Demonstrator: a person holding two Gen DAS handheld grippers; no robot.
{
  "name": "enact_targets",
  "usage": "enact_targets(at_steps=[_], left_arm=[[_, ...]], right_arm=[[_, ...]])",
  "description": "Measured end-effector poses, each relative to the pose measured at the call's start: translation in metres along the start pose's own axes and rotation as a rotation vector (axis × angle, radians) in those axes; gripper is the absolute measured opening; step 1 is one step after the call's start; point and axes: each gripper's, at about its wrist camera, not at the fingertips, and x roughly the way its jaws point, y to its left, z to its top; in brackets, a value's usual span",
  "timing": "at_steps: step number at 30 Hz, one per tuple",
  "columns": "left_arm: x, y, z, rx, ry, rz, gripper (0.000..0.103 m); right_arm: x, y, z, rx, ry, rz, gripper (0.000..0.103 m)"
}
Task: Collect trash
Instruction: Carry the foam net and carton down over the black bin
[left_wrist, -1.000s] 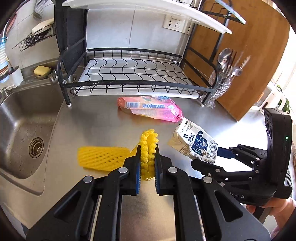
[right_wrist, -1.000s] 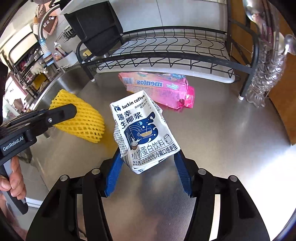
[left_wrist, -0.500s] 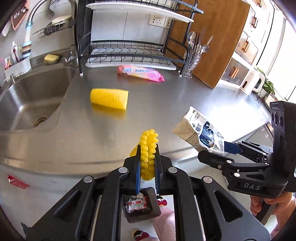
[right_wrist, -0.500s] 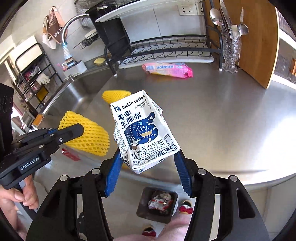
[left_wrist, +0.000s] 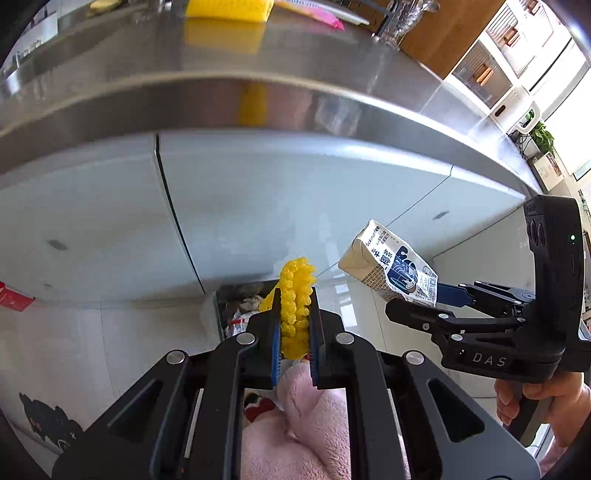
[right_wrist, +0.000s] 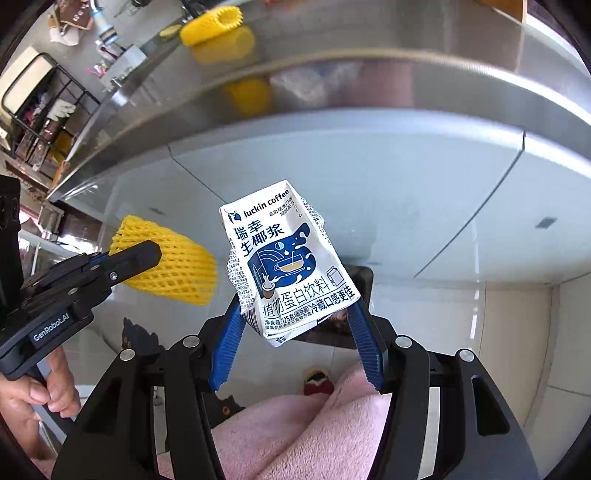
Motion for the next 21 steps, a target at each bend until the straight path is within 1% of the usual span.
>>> enact_targets(at_steps=[4,8,13,17,21], left_arm=[[0.045,0.016,-0.014,-0.038,0.064,-0.006,0.01],[0.089,0.03,-0.027,-0.049,0.124,0.002,0.01],[0.137,0.046,-0.04,-0.062,0.182,0.007,0.01],[0.168,0.055,-0.046,-0.068,0.217,0.004,0.01],[0.188,0.062,-0.047,-0.066,0.232,0.0,0.01]], right_arm=[[0.044,-0.018,-0.008,0.083,0.071,-0.017,0.057],[0.085,-0.036,-0.01,0.19,0.123,0.001,0.057],[0.136,-0.044,-0.008,0.264,0.193,0.008,0.057],[0.173,-0.054,-0.008,0.325,0.244,0.002,0.057],[0.198,-0.061,-0.011,0.37,0.264,0.001,0.058]])
